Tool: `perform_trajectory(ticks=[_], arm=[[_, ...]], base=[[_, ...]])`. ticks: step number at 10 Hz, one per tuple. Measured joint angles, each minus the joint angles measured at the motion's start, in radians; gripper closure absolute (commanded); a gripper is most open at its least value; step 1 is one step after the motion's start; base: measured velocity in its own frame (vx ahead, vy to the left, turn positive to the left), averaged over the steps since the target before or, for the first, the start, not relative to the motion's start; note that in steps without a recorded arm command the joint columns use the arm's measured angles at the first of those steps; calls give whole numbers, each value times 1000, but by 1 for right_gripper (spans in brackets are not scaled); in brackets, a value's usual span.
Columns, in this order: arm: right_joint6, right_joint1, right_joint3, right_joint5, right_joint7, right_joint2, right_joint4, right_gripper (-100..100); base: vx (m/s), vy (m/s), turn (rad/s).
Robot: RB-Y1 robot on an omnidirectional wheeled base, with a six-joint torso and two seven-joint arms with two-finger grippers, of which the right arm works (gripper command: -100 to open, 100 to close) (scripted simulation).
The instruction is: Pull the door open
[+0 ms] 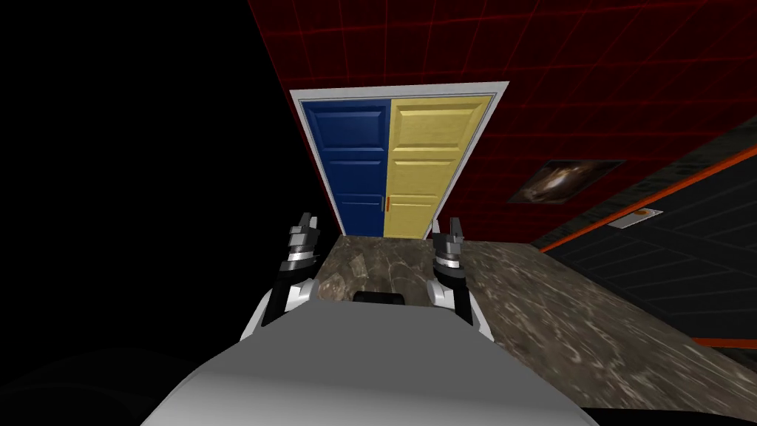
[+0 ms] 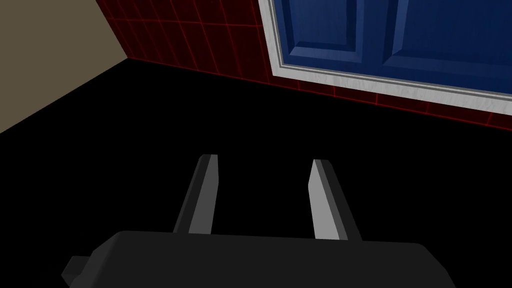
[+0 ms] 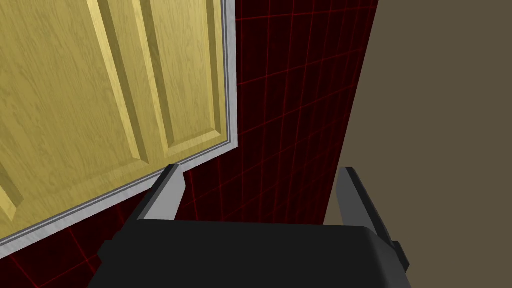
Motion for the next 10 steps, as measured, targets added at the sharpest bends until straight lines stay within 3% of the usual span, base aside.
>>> perform_trajectory(ticks=[5, 10], arm=[[1, -21, 12, -37, -91, -22, 73, -100], [-17, -33, 30, -75, -188, -42, 164, -100]], base=[[86, 16, 17], [101, 19, 21]])
